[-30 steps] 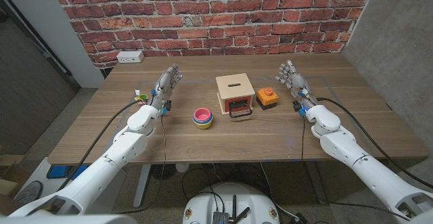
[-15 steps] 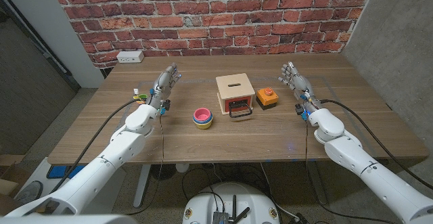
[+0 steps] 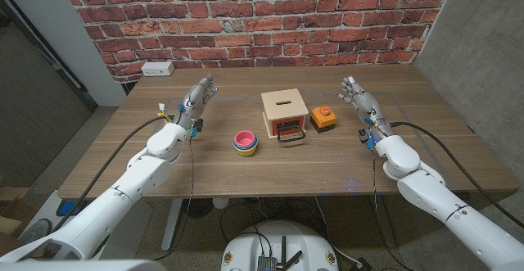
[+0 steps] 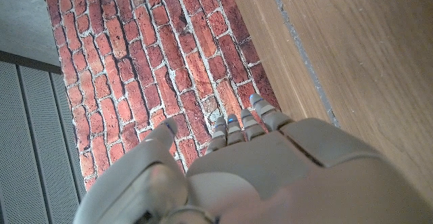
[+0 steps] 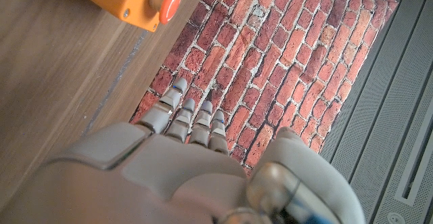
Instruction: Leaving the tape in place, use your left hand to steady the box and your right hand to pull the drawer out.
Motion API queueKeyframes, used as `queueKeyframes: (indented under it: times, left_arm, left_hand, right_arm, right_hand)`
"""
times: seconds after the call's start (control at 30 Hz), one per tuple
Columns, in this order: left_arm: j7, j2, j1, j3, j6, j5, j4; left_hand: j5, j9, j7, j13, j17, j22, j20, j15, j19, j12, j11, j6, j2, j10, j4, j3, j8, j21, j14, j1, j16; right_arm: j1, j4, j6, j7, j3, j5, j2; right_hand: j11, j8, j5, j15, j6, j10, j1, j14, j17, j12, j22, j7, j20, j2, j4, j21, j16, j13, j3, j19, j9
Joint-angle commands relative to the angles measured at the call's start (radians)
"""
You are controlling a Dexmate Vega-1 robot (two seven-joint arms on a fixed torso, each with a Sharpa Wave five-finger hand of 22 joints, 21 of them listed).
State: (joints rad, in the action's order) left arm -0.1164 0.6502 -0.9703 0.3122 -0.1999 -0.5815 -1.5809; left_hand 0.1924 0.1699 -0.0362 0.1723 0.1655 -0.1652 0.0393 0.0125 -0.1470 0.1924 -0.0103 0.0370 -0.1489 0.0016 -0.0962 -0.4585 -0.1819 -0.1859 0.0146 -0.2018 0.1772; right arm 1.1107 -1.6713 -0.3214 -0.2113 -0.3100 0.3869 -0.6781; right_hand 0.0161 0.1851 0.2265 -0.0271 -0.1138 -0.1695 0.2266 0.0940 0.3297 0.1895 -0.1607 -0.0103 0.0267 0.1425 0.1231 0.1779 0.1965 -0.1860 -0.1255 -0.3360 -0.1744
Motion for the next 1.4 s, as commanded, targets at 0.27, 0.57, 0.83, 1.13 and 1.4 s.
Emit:
queueKeyframes:
  times: [0.27, 0.57, 0.83, 1.13, 1.4]
  left_arm:
    - [0.033, 0.060, 0.025, 0.007, 0.042, 0.042, -0.045]
    - [0.054, 0.082, 0.054, 0.028, 0.049, 0.089, -0.058]
    - [0.074, 0.118, 0.072, 0.045, 0.066, 0.141, -0.090]
    - [0.113, 0.149, 0.095, 0.057, 0.064, 0.181, -0.113]
    - [0.115, 0.147, 0.082, 0.046, 0.028, 0.184, -0.100]
  left_hand:
    - [0.004, 0.004, 0.003, 0.003, 0.001, -0.002, 0.046, 0.004, -0.015, 0.003, 0.002, 0.016, -0.014, 0.010, 0.016, -0.018, -0.006, -0.004, 0.016, -0.014, 0.002]
    - [0.002, 0.004, 0.006, 0.002, 0.000, -0.001, 0.050, 0.008, -0.017, 0.003, 0.008, 0.019, -0.008, 0.013, 0.029, -0.023, -0.005, -0.003, 0.019, -0.017, 0.001]
    - [0.000, 0.004, 0.020, 0.002, 0.000, -0.001, 0.051, 0.010, -0.011, 0.001, 0.009, 0.004, -0.005, 0.014, 0.039, -0.029, 0.002, 0.000, 0.019, -0.018, -0.001]
    - [-0.001, 0.004, 0.027, 0.002, 0.001, -0.002, 0.047, 0.007, -0.004, -0.001, 0.008, -0.003, -0.006, 0.011, 0.047, -0.035, 0.004, 0.002, 0.015, -0.017, -0.003]
    - [-0.002, 0.004, 0.028, 0.002, 0.001, -0.002, 0.048, 0.008, -0.003, -0.001, 0.010, 0.001, -0.007, 0.014, 0.052, -0.039, 0.002, 0.002, 0.016, -0.016, -0.003]
  right_arm:
    - [0.101, -0.133, 0.021, -0.094, 0.021, -0.134, -0.025]
    - [0.144, -0.198, 0.060, -0.133, 0.030, -0.224, -0.046]
    - [0.175, -0.245, 0.093, -0.162, 0.035, -0.309, -0.067]
    - [0.195, -0.278, 0.130, -0.191, 0.019, -0.409, -0.069]
    - [0.213, -0.340, 0.218, -0.199, 0.002, -0.523, -0.101]
  right_hand:
    - [0.006, 0.006, 0.002, -0.017, -0.011, -0.019, 0.016, 0.016, -0.011, 0.006, -0.004, -0.016, 0.004, -0.001, -0.012, -0.001, 0.007, -0.002, -0.013, 0.017, -0.003]
    - [0.007, 0.004, 0.001, -0.019, -0.008, -0.020, 0.022, 0.020, -0.018, 0.005, -0.005, -0.020, 0.002, -0.003, -0.019, 0.001, 0.006, -0.002, -0.018, 0.019, -0.003]
    - [0.013, 0.006, 0.000, -0.020, -0.014, -0.015, 0.031, 0.027, -0.028, 0.002, -0.005, -0.016, 0.002, -0.003, -0.030, 0.002, 0.006, -0.001, -0.026, 0.024, -0.003]
    - [0.016, 0.008, -0.002, -0.021, -0.022, -0.008, 0.052, 0.033, -0.040, 0.000, -0.005, -0.017, 0.003, -0.002, -0.048, 0.003, 0.006, -0.001, -0.040, 0.024, -0.003]
    - [0.011, 0.005, -0.007, -0.019, -0.017, -0.022, 0.062, 0.050, -0.049, 0.005, -0.005, -0.018, 0.003, -0.006, -0.060, 0.005, 0.010, -0.001, -0.048, 0.025, -0.004]
